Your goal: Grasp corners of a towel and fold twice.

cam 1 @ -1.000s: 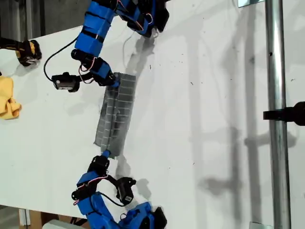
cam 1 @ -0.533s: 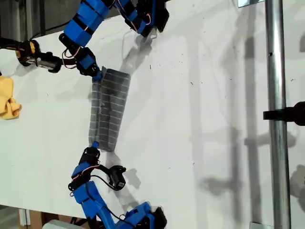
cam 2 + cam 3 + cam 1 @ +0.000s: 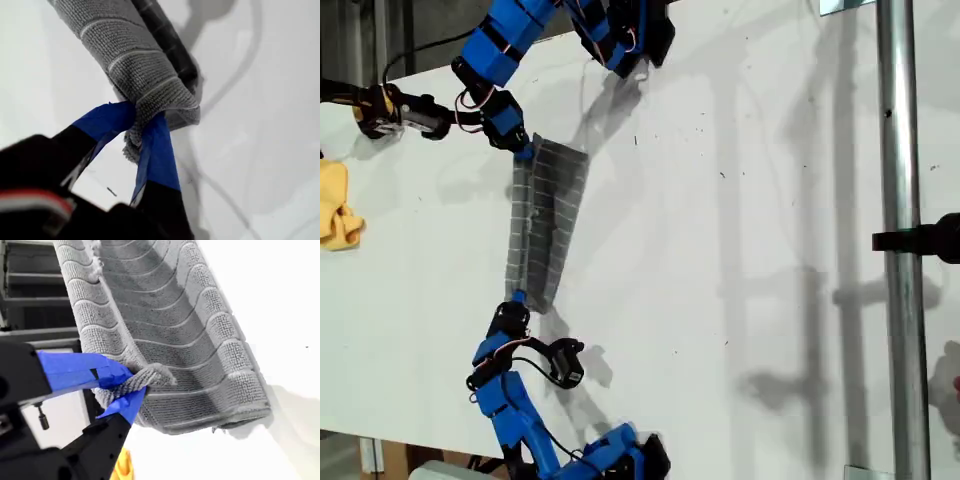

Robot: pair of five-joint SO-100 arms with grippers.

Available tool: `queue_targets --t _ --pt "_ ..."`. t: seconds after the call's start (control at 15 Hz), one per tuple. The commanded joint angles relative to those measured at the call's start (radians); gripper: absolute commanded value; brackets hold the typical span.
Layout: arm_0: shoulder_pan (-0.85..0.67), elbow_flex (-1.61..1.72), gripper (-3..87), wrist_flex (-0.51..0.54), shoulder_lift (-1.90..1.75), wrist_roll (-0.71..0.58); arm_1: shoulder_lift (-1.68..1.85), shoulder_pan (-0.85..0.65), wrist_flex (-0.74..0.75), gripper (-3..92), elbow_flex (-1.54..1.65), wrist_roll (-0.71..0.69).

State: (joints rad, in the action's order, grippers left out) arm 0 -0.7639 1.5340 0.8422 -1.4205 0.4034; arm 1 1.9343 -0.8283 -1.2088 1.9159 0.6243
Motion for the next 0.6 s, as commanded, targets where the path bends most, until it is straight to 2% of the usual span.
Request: queue_targets --t 0.0,0.2,0.53 --pt "-0.06 -0.057 -2.3 0.1 0.038 0.021 0.028 0.026 0.005 -0.2 0.048 0.025" --pt "-0.092 -0.149 -2.3 0.247 0.126 0.057 -0.015 0.063 0.017 -0.2 0.094 0.051" --pt "-0.132 -0.494 -2.3 0.485 0.416 0.074 -0.166 0.112 0.051 -0.2 0.094 0.086"
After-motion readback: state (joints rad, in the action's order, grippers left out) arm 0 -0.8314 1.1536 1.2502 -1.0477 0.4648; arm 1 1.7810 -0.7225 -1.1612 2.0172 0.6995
